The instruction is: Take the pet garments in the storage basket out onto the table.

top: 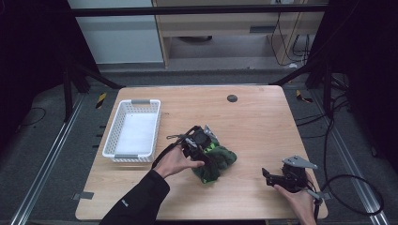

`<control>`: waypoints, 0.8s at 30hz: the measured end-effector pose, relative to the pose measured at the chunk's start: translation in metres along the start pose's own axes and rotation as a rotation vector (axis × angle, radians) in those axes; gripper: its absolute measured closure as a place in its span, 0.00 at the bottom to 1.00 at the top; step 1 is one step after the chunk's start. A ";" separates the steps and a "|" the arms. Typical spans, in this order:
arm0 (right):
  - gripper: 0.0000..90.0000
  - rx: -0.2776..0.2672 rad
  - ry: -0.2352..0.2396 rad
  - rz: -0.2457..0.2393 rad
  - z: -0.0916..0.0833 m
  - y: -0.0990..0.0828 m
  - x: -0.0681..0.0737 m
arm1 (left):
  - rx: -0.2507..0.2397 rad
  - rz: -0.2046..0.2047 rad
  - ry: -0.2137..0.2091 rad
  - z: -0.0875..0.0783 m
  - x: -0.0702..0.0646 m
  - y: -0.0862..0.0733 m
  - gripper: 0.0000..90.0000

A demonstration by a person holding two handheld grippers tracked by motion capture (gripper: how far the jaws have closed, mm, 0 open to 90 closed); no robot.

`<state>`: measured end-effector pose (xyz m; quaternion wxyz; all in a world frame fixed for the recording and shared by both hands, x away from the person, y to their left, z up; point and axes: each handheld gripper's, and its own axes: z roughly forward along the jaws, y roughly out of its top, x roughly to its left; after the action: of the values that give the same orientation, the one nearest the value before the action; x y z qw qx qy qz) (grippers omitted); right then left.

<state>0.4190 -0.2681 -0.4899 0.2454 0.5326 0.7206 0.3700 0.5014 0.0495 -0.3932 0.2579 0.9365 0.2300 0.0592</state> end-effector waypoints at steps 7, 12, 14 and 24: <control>0.09 -0.001 0.000 -0.001 0.000 0.000 0.000 | -0.028 0.042 0.006 -0.007 -0.007 -0.004 0.32; 0.08 -0.002 -0.002 -0.001 0.000 0.000 0.000 | -0.055 0.046 0.019 -0.015 -0.009 -0.007 0.28; 0.08 -0.003 -0.002 0.001 -0.001 0.000 -0.001 | -0.068 0.046 0.021 -0.019 -0.009 -0.010 0.27; 0.08 -0.005 -0.004 0.003 -0.001 0.000 -0.001 | -0.161 0.006 0.058 -0.042 -0.008 -0.037 0.25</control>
<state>0.4186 -0.2689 -0.4896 0.2474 0.5338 0.7185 0.3710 0.4703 0.0933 -0.3763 0.3254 0.9114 0.2289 0.1055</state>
